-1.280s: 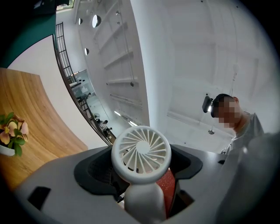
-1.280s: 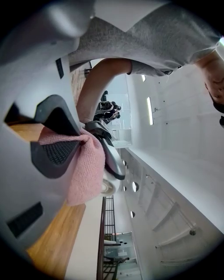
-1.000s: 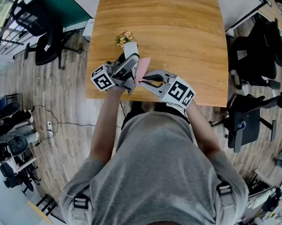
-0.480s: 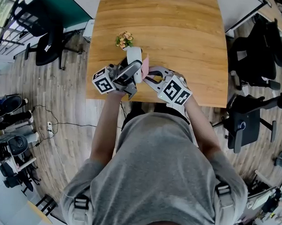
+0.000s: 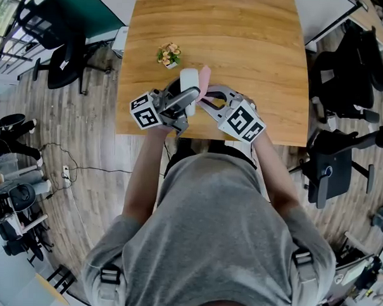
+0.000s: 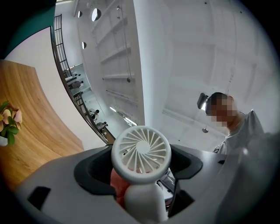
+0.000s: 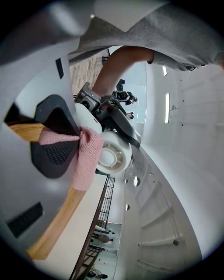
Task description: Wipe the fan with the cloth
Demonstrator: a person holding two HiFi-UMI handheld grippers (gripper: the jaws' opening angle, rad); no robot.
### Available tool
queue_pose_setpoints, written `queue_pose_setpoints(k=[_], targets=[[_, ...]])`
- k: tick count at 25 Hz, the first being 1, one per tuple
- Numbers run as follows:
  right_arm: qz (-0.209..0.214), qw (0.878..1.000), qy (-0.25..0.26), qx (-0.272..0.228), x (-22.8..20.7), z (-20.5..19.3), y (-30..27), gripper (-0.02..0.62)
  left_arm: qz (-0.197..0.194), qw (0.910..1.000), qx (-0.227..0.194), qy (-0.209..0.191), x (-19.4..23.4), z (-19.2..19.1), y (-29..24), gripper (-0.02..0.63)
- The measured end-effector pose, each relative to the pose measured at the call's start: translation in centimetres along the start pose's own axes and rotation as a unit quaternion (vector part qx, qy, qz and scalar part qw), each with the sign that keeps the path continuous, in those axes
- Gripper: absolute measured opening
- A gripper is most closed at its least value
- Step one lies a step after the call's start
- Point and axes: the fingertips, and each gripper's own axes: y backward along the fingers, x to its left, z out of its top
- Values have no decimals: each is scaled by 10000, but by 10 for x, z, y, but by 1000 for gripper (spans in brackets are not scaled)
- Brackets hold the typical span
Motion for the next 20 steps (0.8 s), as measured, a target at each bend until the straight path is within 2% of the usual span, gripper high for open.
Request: queue_pose_setpoints(k=[6, 15, 20], targets=[[64, 9998, -92, -170, 5, 14, 0, 37, 180, 9997, -136, -12, 12, 6, 11, 390], [287, 9989, -184, -322, 20, 32, -10, 38, 646, 9976, -48, -252, 32, 11, 21, 390], [387, 9987, -175, -287, 31, 34, -23, 38, 771, 9966, -30, -274, 39, 14, 22, 390]])
